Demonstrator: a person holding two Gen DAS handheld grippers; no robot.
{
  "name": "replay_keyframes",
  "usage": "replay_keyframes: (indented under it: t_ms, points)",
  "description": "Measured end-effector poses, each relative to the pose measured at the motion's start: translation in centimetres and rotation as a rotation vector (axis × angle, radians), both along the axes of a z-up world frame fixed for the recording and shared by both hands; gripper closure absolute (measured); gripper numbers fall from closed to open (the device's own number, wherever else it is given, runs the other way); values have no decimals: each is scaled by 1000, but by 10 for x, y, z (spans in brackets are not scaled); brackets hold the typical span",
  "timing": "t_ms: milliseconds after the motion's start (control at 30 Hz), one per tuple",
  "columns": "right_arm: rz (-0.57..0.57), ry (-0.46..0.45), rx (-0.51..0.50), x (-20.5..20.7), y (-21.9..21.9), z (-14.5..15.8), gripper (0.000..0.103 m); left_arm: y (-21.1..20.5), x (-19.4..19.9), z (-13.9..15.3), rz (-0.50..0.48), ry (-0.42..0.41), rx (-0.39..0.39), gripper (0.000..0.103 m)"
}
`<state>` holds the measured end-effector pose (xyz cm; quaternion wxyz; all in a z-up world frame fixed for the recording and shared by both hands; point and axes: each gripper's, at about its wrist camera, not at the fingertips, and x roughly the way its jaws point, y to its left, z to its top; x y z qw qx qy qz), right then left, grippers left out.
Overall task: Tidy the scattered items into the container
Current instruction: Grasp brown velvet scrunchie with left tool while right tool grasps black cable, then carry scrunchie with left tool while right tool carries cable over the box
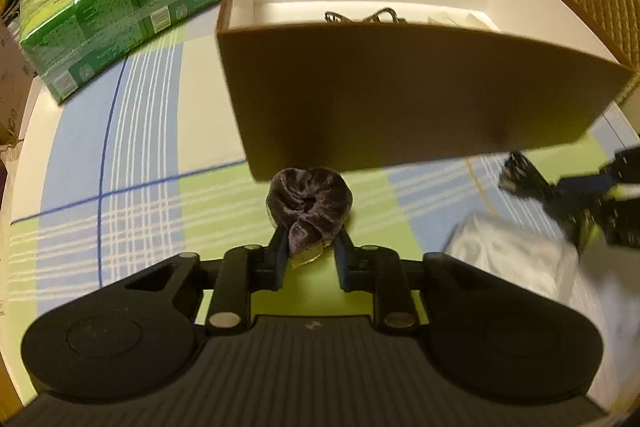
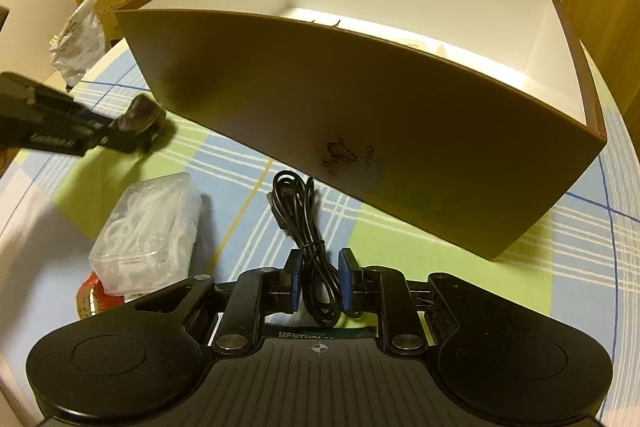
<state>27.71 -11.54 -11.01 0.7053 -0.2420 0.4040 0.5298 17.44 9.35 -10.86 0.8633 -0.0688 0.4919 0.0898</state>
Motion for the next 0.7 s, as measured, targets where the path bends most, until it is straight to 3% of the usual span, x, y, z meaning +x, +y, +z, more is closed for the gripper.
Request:
replay_keyframes:
  t_ms: [100,200,233,333,367,400,433,467,633,700]
  points:
    - [15,9,8,-2,0,3,80,-2,-19,3,-53,23,-21,83]
    - [37,9,3,-4,3,4,80,-4,-39,5,-89,49,-22,70]
    - [40,2,-1,-5,4,4,80,-5,-44,6,-88,54,-18,61]
    - [41,-6,-7,-5,4,2,79,-5,-48,9,-70,31,0,49]
    - [42,-6,-10,-4,4,3,69,-5,-47,10,-61,22,1,49]
    - [37,-14,-8,-6,5,3,31,-5,-44,11,-53,12,-1,49]
    - [20,-43,13,-8,3,6,15,-6,-40,13,-50,0,-4,46]
    - [20,-56,42,-9,2,8,12,-8,-38,14,-53,-11,-4,45]
    - [24,-52,31,-7,6,5,16,-16,-16,8,-60,-22,10,45]
    - [35,-45,14,-6,10,0,38,-15,-9,3,-41,-18,18,47]
